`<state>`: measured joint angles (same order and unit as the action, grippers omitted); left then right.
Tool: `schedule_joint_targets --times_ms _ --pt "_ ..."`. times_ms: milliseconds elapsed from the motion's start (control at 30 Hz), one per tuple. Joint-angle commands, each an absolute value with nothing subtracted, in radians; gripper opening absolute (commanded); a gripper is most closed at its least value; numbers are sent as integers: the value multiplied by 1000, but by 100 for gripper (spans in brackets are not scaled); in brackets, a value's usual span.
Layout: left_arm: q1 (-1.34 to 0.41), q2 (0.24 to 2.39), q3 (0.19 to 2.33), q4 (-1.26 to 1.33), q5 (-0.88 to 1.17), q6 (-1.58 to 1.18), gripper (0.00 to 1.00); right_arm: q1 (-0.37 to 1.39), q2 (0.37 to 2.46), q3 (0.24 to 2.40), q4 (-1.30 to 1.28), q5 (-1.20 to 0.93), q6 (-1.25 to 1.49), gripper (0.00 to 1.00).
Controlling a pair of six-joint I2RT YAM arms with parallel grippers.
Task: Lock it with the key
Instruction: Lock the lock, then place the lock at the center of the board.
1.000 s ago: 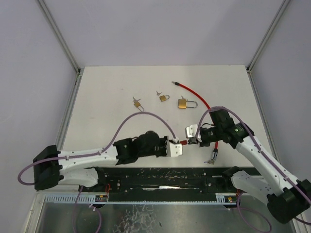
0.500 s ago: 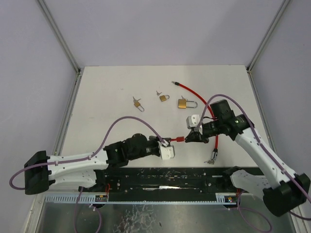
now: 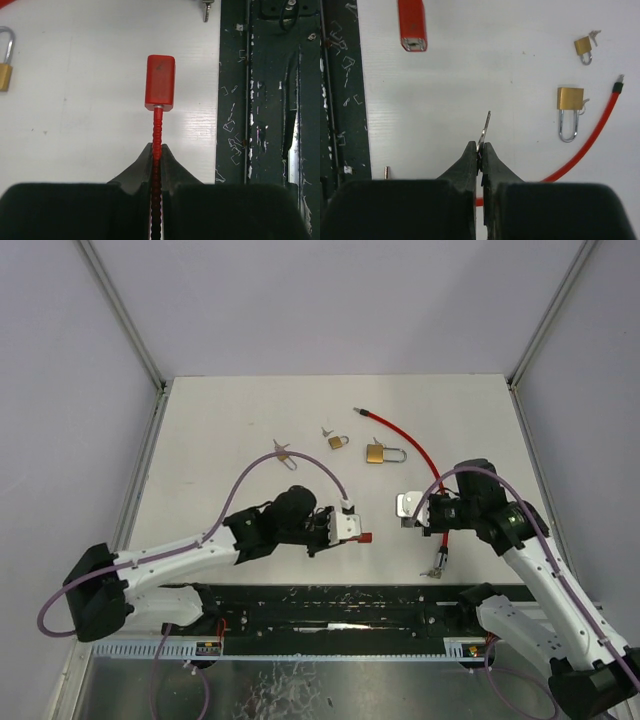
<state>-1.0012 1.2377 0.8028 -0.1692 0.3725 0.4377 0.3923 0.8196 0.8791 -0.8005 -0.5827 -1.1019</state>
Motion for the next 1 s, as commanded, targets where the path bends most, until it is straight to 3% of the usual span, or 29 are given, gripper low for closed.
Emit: schedule_joint_targets --times_ms 0,200,500,967 --pt "-994 1068 693 -3 209 358 0 367 876 864 -659 -566 -887 0" --pt "-895 1087 664 75 239 91 0 340 994 810 -430 -716 -585 0" --pt "-636 1204 561 316 547 -329 0 313 1065 694 -187 -778 -295 0" --pt "-543 1072 521 199 26 -549 0 310 1079 672 -142 -779 -234 1"
